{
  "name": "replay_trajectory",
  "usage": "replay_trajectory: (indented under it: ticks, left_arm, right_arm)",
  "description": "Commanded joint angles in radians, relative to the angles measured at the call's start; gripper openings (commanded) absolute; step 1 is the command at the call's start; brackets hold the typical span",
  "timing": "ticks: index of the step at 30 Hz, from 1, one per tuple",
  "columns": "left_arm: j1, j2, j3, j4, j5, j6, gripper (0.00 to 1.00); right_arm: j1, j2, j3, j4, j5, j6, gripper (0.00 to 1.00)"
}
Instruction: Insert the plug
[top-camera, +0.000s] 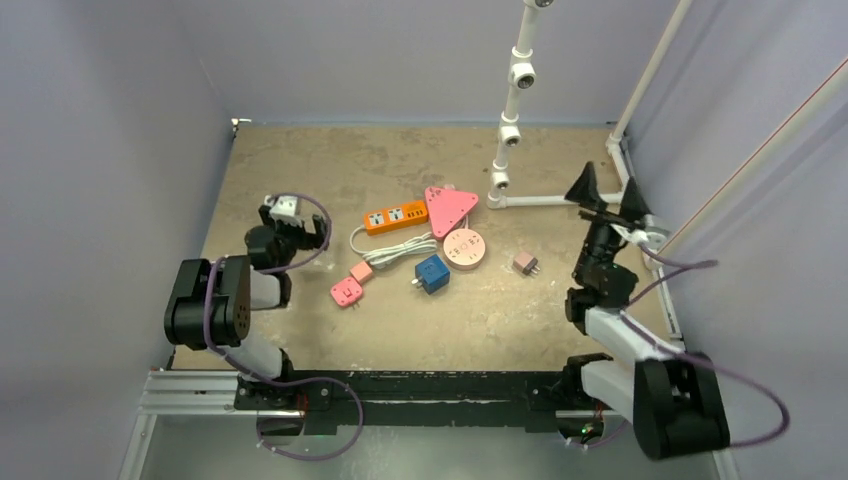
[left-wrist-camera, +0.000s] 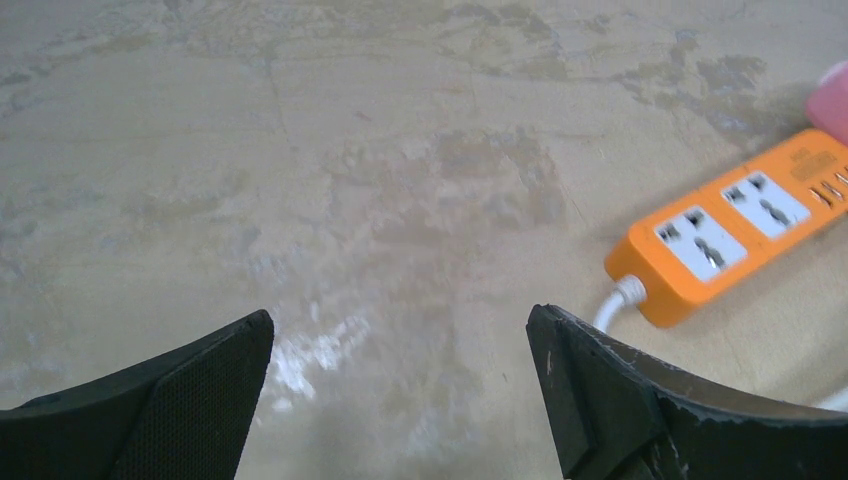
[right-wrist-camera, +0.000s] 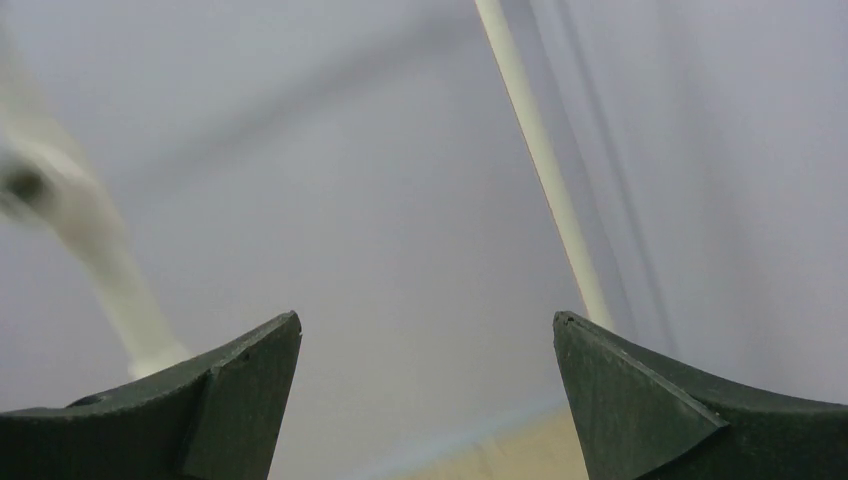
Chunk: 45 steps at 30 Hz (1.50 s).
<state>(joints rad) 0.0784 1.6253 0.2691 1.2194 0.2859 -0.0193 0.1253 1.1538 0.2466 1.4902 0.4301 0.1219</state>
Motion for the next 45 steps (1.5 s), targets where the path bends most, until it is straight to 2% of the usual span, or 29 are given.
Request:
replay_trajectory:
  ticks: [1, 3, 5, 7, 9, 13, 15, 17, 23, 28, 35, 39, 45]
  left_arm:
    - [0.049, -0.08, 0.271, -0.442, 0.08, -0.052, 0.99]
    - [0.053, -0.079, 0.399, -0.652, 0.125, -0.035, 0.99]
    - [0.053, -0.086, 0.489, -0.796, 0.19, 0.008, 0.99]
    - [0.052, -0.109, 0.54, -0.885, 0.225, 0.015, 0.99]
    - [0.053, -0.143, 0.578, -0.973, 0.25, 0.058, 0.99]
    - [0.034, -0.21, 0.659, -1.233, 0.273, 0.186, 0.99]
    - [0.003, -0.236, 0.697, -1.383, 0.244, 0.299, 0.99]
    - [-0.025, -0.263, 0.696, -1.454, 0.221, 0.366, 0.99]
    - [-0.143, -0.264, 0.691, -1.492, 0.158, 0.421, 0.99]
    - [-0.157, -0.231, 0.702, -1.462, 0.125, 0.363, 0.99]
    - [-0.131, -0.195, 0.754, -1.482, 0.042, 0.249, 0.99]
    - [-0.051, -0.15, 0.824, -1.495, 0.05, 0.151, 0.99]
    - [-0.006, -0.128, 0.85, -1.453, 0.034, 0.165, 0.99]
  right_arm:
    - [0.001, -0.182, 0.157, -0.035, -0.037, 0.157, 0.99]
    - [-0.008, -0.218, 0.256, -0.255, -0.004, 0.347, 0.99]
    - [-0.034, -0.251, 0.306, -0.349, -0.178, 0.402, 0.99]
    - [-0.035, -0.256, 0.355, -0.423, -0.32, 0.376, 0.99]
    - [-0.014, -0.248, 0.422, -0.535, -0.377, 0.299, 0.99]
    - [0.083, -0.306, 0.413, -0.654, -0.311, 0.237, 0.99]
    - [0.188, -0.315, 0.407, -0.711, -0.211, 0.213, 0.99]
    - [0.32, -0.294, 0.415, -0.762, -0.095, 0.203, 0.99]
    - [0.59, -0.188, 0.429, -0.821, 0.023, 0.272, 0.99]
    - [0.777, -0.026, 0.48, -0.824, 0.068, 0.269, 0.99]
    - [0.844, 0.301, 0.716, -0.843, -0.03, 0.244, 0.96]
    - [0.845, 0.529, 0.897, -0.98, -0.064, 0.285, 0.92]
    - [0.845, 0.63, 0.99, -1.041, -0.106, 0.347, 0.99]
